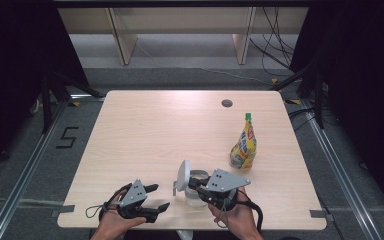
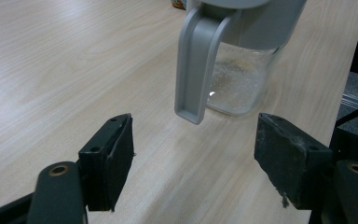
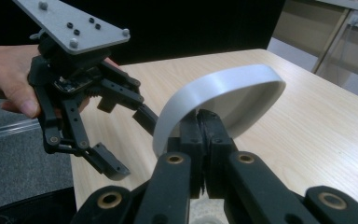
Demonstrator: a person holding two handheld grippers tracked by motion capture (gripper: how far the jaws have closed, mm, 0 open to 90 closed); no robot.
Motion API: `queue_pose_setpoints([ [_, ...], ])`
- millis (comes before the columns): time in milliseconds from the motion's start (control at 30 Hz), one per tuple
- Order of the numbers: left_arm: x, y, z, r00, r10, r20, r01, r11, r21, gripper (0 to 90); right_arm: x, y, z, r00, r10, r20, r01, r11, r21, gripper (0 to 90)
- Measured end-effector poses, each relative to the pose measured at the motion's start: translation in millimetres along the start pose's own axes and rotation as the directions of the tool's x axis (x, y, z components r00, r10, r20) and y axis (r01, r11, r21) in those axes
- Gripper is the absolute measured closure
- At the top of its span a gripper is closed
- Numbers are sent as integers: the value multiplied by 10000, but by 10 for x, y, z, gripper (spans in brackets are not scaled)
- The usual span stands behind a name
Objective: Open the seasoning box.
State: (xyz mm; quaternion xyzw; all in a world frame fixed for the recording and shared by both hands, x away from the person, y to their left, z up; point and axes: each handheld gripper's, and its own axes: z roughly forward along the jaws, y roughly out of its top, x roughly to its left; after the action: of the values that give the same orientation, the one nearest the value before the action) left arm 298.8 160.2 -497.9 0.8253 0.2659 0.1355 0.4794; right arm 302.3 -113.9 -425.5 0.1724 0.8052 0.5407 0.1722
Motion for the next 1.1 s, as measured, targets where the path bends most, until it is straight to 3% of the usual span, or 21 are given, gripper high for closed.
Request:
queue_pose_setpoints([
  [33, -14, -4, 6, 9999, -112, -45, 112, 9999, -24, 282, 10, 6, 14, 10000, -96, -15, 96, 10000, 17, 893],
  [100, -10, 1, 13, 9999, 165, -34, -165, 9999, 17, 282, 32, 13, 38, 9999, -93, -110, 94, 9999, 40, 893],
  [167, -20, -4, 22, 10000, -46, 24, 46, 10000, 17, 282, 43, 20, 50, 9998, -105, -192, 105, 9999, -34, 890],
  [267, -20, -5, 20, 10000, 49, -30, -49, 9999, 104, 283, 28, 9, 18, 9997, -246, 50, 246, 9997, -54, 880],
  [300, -7, 2, 17, 9995, 330, -12, -330, 9994, 124, 284, 17, -2, -8, 9997, -236, 94, 237, 9997, -21, 876],
  [367, -21, 4, 17, 9996, 273, 2, -273, 9996, 76, 285, 1, -57, -74, 9989, -31, 476, 31, 10000, 1, 857],
  [400, -44, -1, 19, 10000, -33, -18, 33, 10000, 56, 285, -31, -92, -115, 9980, -177, 604, 178, 9998, -3, 835],
  [500, -46, 2, 23, 10000, -32, 5, 32, 10000, 36, 284, -117, -221, -281, 9923, 220, 1217, -222, 9998, 5, 737],
  [567, -40, 0, 30, 10000, -34, 82, 34, 10000, 78, 283, -223, -336, -456, 9761, 513, 2110, -519, 9986, -27, 675],
  [633, -26, 5, 27, 9995, 330, 13, -330, 9993, 147, 281, -295, -442, -638, 9550, 1272, 2680, -1289, 9916, -114, 626],
  [667, -41, -1, 32, 10000, 84, 18, -84, 9999, 120, 281, -295, -442, -638, 9550, 1272, 2680, -1289, 9916, -114, 626],
  [733, -48, -3, 35, 10000, -31, 25, 31, 9999, 121, 280, -309, -504, -736, 9324, 1652, 3215, -1672, 9857, -215, 581],
  [767, -30, 6, 32, 9996, 282, 16, -282, 9995, 151, 278, -335, -540, -779, 9263, 1674, 3375, -1679, 9854, -279, 569],
  [800, -48, 2, 39, 10000, 5, 13, -5, 10000, 78, 276, -348, -579, -834, 9158, 1932, 3521, -1971, 9801, -252, 554],
  [833, -37, 6, 37, 9998, 201, 51, -202, 9997, 159, 275, -364, -610, -866, 9091, 1950, 3680, -1985, 9797, -288, 541],
  [900, -54, 2, 49, 9999, -34, 118, 32, 9998, 208, 270, -387, -660, -928, 8881, 2297, 3981, -2353, 9713, -355, 510],
  [967, -55, 2, 51, 10000, -34, 90, 33, 9998, 171, 266, -432, -704, -954, 8782, 2265, 4212, -2312, 9721, -407, 478],
  [1000, -55, 4, 51, 10000, -43, 44, 42, 9998, 199, 264, -452, -728, -974, 8646, 2509, 4354, -2614, 9645, -367, 455],
  [1033, -38, 10, 51, 9998, 207, 72, -209, 9996, 209, 263, -478, -751, -971, 8564, 2593, 4465, -2669, 9626, -471, 441],
  [1067, -41, 10, 57, 9999, 124, 63, -125, 9998, 174, 261, -505, -777, -974, 8508, 2622, 4555, -2752, 9606, -389, 427],
  [1100, -39, 11, 51, 9999, 157, -32, -156, 9995, 260, 260, -537, -802, -977, 8433, 2383, 4817, -2539, 9666, -337, 413],
])
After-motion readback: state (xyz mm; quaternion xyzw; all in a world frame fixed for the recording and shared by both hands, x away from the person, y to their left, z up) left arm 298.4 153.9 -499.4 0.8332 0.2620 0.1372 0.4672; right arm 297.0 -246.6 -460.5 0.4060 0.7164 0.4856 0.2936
